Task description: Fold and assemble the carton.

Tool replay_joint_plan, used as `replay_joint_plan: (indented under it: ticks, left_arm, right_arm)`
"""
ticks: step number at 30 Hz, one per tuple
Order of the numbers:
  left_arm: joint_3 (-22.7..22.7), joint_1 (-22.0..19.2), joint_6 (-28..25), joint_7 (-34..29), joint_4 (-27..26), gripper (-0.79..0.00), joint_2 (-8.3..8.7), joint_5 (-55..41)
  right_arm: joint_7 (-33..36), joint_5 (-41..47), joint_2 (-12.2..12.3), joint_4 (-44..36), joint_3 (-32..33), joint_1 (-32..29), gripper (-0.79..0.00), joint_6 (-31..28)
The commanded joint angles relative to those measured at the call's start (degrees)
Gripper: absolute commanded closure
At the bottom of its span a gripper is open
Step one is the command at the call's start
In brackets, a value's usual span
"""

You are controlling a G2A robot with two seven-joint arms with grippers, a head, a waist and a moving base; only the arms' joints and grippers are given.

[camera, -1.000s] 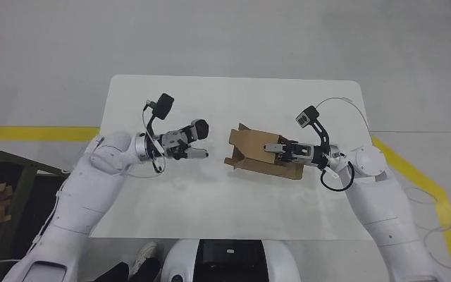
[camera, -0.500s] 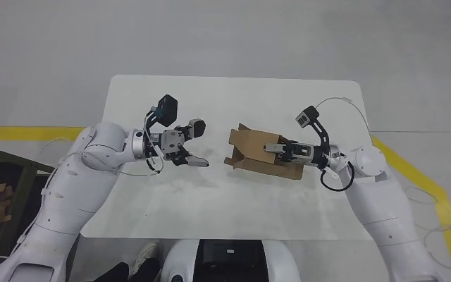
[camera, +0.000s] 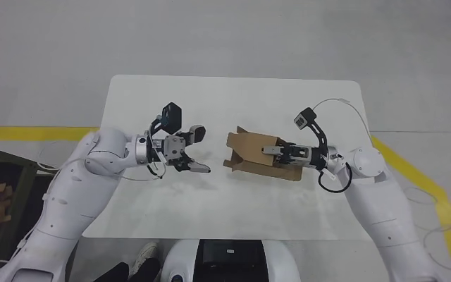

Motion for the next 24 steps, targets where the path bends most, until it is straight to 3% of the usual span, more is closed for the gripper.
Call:
replay_joint_plan:
  ticks: [1, 5, 11, 16, 21, 24]
  left_arm:
    - [0.17, 0.79, 0.04, 0.99, -0.05, -0.785, 0.13, 2.66]
    - [0.18, 1.68, 0.04, 4.31, -0.66, -0.785, 0.52, 9.28]
    - [2.34, 3.08, 0.04, 14.60, -3.36, -0.785, 1.65, 22.00]
    - [5.79, 2.89, 0.04, 28.19, -4.13, -0.785, 3.01, 36.95]
    - [9.23, 1.84, 0.04, 44.55, -0.80, -0.785, 3.75, 48.70]
    - [11.45, 0.92, 0.04, 51.16, 0.84, -0.785, 3.69, 52.92]
  right_arm:
    - [0.77, 0.45, 0.06, 0.24, -0.02, -0.12, 0.000, 0.18]
    - [1.46, 1.79, 0.06, 1.28, -0.08, 0.07, 0.000, 0.32]
    - [2.43, 3.54, 0.03, 2.60, -0.14, 0.80, 0.000, -0.14]
    - [2.64, 5.62, -0.12, 3.38, -0.38, 1.28, 0.000, -0.44]
    - [3.06, 7.35, -0.30, 3.73, -0.83, 1.58, 0.000, -0.85]
    - [3.23, 7.86, -0.36, 3.66, -1.08, 1.58, 0.000, -1.07]
